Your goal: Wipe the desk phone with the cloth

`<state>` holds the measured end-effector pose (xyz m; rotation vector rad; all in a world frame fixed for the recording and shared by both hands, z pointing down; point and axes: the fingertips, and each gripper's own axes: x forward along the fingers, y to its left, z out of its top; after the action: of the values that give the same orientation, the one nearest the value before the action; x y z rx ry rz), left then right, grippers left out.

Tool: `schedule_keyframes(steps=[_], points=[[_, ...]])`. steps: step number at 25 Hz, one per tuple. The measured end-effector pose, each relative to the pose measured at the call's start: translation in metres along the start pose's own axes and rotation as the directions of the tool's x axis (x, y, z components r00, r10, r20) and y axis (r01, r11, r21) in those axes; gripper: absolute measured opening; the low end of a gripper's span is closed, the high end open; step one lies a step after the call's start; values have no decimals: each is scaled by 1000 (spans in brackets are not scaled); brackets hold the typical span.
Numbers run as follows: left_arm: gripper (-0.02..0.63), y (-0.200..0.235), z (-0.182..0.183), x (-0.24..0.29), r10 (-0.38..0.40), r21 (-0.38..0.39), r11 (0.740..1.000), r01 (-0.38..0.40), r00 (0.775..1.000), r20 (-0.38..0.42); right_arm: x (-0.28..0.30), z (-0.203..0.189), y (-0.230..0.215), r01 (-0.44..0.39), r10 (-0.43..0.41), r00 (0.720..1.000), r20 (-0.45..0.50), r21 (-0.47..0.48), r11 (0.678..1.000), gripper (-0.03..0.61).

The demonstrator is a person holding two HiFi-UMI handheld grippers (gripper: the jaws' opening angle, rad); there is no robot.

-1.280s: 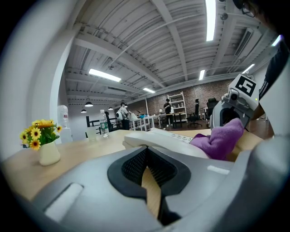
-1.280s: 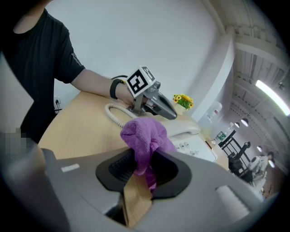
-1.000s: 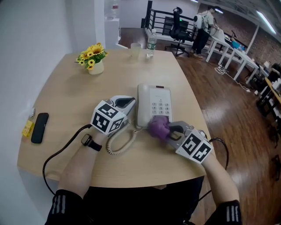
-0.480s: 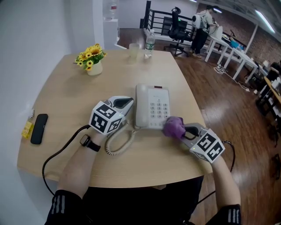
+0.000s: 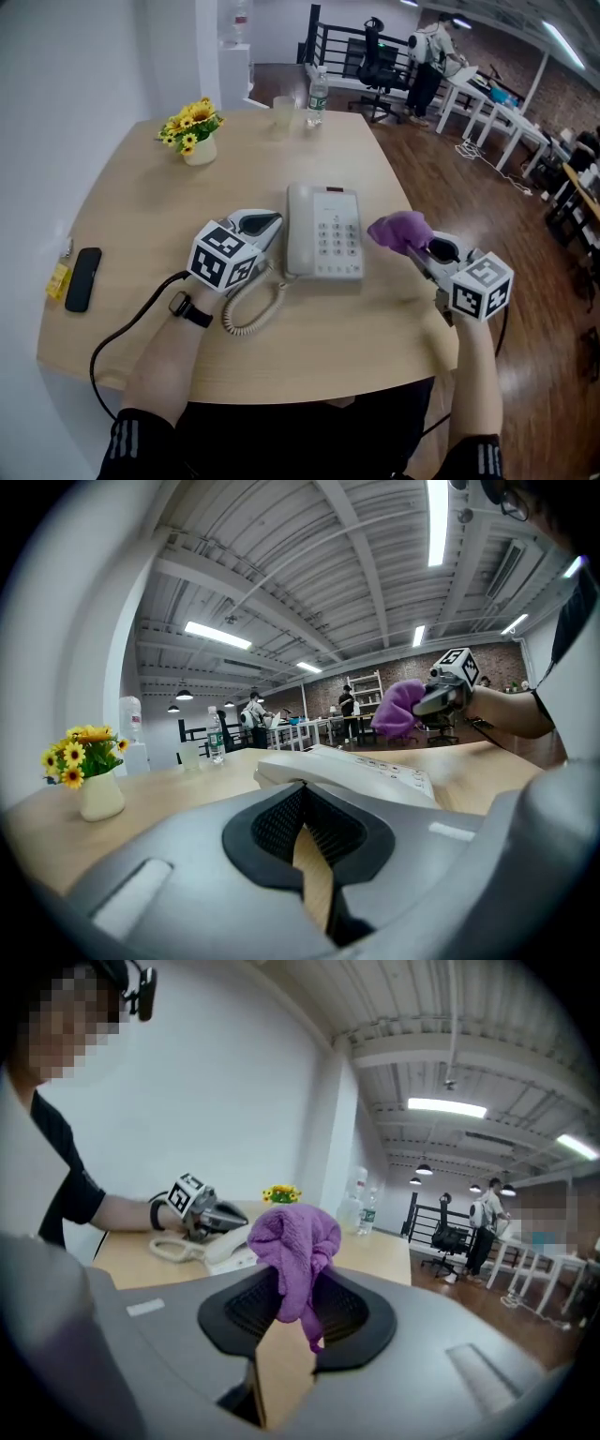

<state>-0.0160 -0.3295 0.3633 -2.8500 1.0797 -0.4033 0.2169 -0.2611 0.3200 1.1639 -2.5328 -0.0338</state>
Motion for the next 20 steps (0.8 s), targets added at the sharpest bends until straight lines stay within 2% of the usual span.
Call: schedule_keyframes(steps=[4, 7, 16, 20], points=[[-6, 0, 1, 0, 0, 1, 1000, 0, 1000, 0, 8, 19, -36, 63, -69, 993, 92, 72, 995, 109], [-6, 1, 0, 0, 1, 0, 1000, -1, 1000, 0, 26, 20, -53, 83, -94, 989, 117, 93, 992, 109], [-6, 3, -1, -1, -4, -30, 1000, 4, 1000, 7, 61, -21, -66, 64, -104, 975, 196, 203, 977, 109], [-6, 3, -1, -1, 0, -22, 1000, 0, 1000, 4, 59, -31, -68, 59, -103, 973, 206, 207, 977, 107]])
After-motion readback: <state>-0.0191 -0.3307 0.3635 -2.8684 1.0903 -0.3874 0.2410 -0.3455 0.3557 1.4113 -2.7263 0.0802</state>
